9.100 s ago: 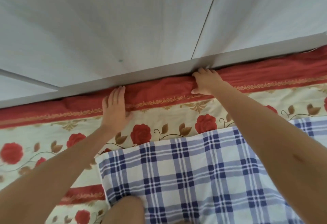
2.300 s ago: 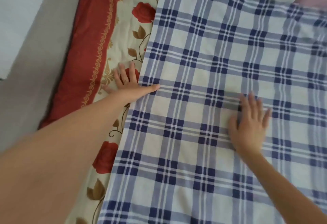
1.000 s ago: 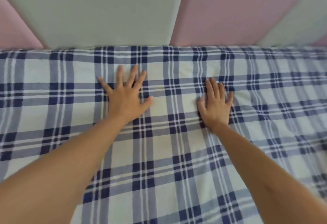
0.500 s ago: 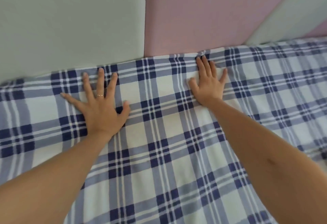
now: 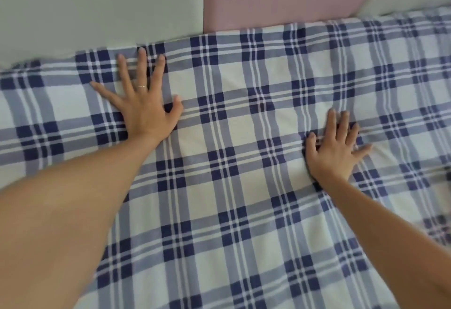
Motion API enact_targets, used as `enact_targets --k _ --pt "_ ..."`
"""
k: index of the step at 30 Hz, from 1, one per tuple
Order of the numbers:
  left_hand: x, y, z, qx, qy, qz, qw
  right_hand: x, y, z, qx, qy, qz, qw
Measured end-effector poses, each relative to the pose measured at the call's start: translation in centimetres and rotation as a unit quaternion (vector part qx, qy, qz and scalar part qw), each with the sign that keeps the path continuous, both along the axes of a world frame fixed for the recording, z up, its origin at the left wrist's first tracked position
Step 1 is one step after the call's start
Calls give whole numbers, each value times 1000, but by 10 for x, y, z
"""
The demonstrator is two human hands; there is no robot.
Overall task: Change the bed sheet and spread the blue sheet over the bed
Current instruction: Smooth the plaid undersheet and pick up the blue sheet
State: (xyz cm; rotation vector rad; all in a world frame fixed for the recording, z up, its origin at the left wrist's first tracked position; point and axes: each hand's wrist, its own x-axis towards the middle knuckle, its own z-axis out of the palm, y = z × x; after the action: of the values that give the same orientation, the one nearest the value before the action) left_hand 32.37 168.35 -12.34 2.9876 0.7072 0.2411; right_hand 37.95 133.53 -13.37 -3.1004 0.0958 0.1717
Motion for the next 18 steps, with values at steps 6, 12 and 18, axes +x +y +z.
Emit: enact_targets --k 6,12,18 --pt "-6 -11 2 -8 11 -1 1000 5 -11 -1 0 -5 16 1000" --pt "7 -109 17 -122 -41 -57 990 16 -12 6 25 14 39 999" --pt "61 -241 1 -156 21 -32 987 34 -20 10 87 1 185 979"
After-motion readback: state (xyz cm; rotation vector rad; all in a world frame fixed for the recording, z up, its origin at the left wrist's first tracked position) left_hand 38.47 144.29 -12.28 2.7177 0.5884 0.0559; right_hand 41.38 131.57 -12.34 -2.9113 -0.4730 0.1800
